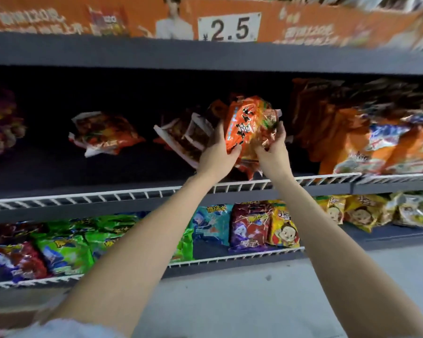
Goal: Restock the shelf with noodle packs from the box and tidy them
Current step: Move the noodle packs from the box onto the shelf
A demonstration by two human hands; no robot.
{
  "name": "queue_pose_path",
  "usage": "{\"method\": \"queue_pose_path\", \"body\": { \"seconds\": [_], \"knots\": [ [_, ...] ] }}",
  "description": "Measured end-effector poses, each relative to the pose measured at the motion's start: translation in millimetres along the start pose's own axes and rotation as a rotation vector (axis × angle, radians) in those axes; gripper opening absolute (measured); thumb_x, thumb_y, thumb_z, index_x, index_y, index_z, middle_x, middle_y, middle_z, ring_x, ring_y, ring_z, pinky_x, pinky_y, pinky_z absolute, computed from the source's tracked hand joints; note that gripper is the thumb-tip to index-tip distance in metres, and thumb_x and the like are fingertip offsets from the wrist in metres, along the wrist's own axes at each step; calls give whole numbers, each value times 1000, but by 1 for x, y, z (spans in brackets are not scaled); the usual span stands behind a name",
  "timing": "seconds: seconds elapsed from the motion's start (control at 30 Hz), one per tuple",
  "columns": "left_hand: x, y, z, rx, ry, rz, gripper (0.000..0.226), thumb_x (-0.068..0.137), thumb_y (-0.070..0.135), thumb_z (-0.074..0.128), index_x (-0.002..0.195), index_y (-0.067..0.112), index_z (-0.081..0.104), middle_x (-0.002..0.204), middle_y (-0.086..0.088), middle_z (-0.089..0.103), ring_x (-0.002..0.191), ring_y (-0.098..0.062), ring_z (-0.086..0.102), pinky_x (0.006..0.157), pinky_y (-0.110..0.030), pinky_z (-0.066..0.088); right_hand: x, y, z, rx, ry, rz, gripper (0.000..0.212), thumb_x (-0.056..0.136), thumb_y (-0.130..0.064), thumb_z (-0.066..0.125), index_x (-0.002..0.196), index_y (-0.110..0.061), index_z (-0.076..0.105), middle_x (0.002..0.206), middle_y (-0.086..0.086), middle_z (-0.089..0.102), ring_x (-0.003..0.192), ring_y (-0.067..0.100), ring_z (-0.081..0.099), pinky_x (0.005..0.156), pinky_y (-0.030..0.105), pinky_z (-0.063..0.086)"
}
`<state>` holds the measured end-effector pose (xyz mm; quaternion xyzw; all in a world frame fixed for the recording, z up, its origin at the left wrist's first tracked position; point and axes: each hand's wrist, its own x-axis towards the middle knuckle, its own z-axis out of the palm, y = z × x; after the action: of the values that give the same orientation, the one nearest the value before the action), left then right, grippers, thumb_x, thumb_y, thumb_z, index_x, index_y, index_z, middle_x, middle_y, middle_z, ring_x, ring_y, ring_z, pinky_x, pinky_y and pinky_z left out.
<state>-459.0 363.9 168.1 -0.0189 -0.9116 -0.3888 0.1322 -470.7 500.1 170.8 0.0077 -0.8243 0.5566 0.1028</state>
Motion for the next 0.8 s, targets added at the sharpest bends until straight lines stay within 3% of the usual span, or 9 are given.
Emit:
{"method": "queue_pose_path", "body": {
  "seconds": [0.07, 0.17, 0.27, 0.37, 0.5, 0.67, 0.73, 0.8],
  "knots": [
    [8, 6, 9, 53, -11, 14, 76, 95, 37, 49, 150, 24, -3, 147, -10, 38, 116, -32, 54, 90, -40, 48, -1, 6, -4, -186, 27, -87, 87, 87, -31, 63, 151, -30, 5, 151, 13, 22, 131, 30, 36, 104, 44, 37],
    [22, 20, 26, 52, -18, 45, 78, 94, 36, 52, 150, 24, 0, 154, -9, 19, 134, -29, 35, 104, -41, 39, -10, 17, -13, -555, 71, -288, 69, 89, -39, 60, 148, -33, 24, 156, 14, 11, 140, 37, 16, 109, 51, 27],
    [31, 29, 36, -51, -92, -33, 71, 94, 48, 46, 150, 33, 4, 157, -2, 13, 141, -28, 22, 113, -45, 28, -8, 36, -22, -747, 10, -255, 67, 91, -47, 53, 149, -39, 19, 156, 15, 12, 140, 37, 15, 110, 51, 25],
    [26, 15, 34, -143, -91, -11, 59, 96, 48, 42, 148, 37, 17, 158, 3, 13, 143, -23, 17, 116, -45, 20, 5, 44, -26, -803, -5, -67, 65, 96, -49, 41, 151, -33, 12, 154, 18, 21, 137, 40, 22, 109, 51, 24],
    [7, -12, 29, 116, 29, 169, 56, 95, 46, 43, 146, 32, 26, 155, 1, 24, 140, -25, 26, 111, -46, 30, 4, 38, -19, -828, 32, -9, 69, 97, -48, 37, 153, -18, 10, 153, 21, 21, 137, 40, 23, 111, 50, 22],
    [-14, -11, 16, 165, 29, 224, 68, 95, 37, 49, 151, 17, 15, 154, -7, 28, 138, -25, 31, 103, -39, 40, -28, 22, 2, -739, 146, -305, 65, 94, -32, 48, 150, -11, 23, 153, 16, 27, 141, 34, 22, 114, 48, 21],
    [-31, -15, -3, 159, 97, 238, 63, 95, 32, 52, 148, 13, 25, 146, -11, 40, 130, -26, 41, 100, -40, 42, -48, 10, 16, -669, 171, -433, 54, 93, -28, 47, 144, -11, 37, 145, 14, 40, 135, 35, 33, 109, 48, 30],
    [-58, -27, -32, 171, 178, 273, 46, 93, 26, 52, 137, 13, 47, 135, -6, 53, 123, -23, 47, 99, -39, 43, -72, -4, 37, -607, 188, -575, 43, 92, -26, 46, 132, -11, 51, 129, 10, 56, 120, 32, 48, 98, 45, 40]
  ]
}}
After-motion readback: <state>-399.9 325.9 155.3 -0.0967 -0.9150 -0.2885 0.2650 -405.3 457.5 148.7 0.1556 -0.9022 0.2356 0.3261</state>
